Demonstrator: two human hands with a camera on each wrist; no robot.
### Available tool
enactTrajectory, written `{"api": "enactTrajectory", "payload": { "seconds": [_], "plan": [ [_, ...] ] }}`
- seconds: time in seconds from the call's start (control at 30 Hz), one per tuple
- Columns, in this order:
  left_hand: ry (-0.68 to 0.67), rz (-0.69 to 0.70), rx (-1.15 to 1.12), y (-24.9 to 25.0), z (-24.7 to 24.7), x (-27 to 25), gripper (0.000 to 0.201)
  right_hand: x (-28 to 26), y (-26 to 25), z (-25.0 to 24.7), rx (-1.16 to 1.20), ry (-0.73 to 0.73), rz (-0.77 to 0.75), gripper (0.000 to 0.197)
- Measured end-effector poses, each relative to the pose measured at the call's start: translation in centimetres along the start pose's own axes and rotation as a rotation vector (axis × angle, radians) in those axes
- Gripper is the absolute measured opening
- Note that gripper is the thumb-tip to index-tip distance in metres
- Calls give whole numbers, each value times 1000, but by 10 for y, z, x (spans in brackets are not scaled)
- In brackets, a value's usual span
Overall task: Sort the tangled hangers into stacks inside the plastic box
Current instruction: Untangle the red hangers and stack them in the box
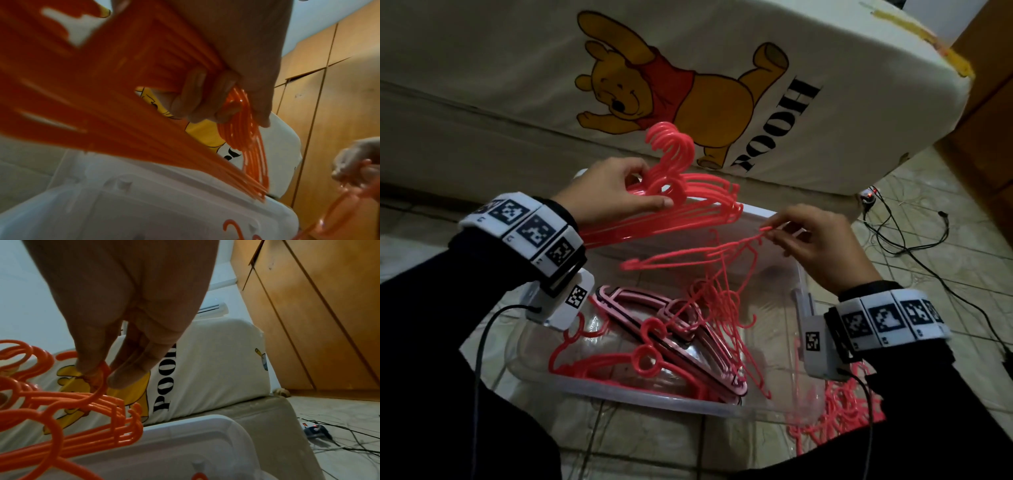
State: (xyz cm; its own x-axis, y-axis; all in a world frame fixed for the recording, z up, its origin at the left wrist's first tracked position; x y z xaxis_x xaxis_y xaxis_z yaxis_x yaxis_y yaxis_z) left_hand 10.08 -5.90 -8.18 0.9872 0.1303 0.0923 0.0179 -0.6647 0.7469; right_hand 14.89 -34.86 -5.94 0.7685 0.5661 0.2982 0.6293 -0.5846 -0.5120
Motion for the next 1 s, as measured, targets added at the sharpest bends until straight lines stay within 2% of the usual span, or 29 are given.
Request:
{"api": "enactTrajectory", "payload": {
  "seconds": [0.07,0.2,0.33,0.43,0.53,0.63,0.7,0.8,0.9,1.0],
  "plan": [
    [-24,-5,-21,2,1,-1,56,0,-7,2,25,18,-44,9],
    [-91,23,-17,6,4,-6,57,2,-15,10,-56,43,-136,9],
    [-77,97,23,6,12,-12,58,3,-26,28,-159,-2,-220,11],
    [-136,135,90,5,20,-15,66,5,-40,43,-196,-26,-297,13],
    [-211,167,183,3,29,-16,80,10,-49,50,-172,24,-310,12],
    [-233,145,207,0,34,-15,85,15,-51,49,-75,88,-264,10],
    [-236,142,204,1,34,-13,83,16,-50,47,-14,120,-225,11],
    [-254,184,258,3,31,-14,67,14,-50,46,35,175,-214,13],
    [-174,315,459,4,26,-15,50,13,-51,45,120,231,-212,16],
    [-77,421,674,1,19,-13,55,15,-51,47,159,219,-190,13]
  ]
}}
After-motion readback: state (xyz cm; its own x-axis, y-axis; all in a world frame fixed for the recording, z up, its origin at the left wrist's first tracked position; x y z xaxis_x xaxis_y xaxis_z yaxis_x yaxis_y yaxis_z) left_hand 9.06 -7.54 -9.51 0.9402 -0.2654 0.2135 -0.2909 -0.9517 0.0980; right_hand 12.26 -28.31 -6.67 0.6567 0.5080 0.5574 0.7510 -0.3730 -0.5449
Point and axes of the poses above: each hand's wrist, its own x-axis towards the middle knuckle, its own z-axis out of the palm, y = z × x, the point moved 2 cm from there along x, towards the middle knuckle, and after that the axes turned 2 degrees about y, right-handed, at the moved point
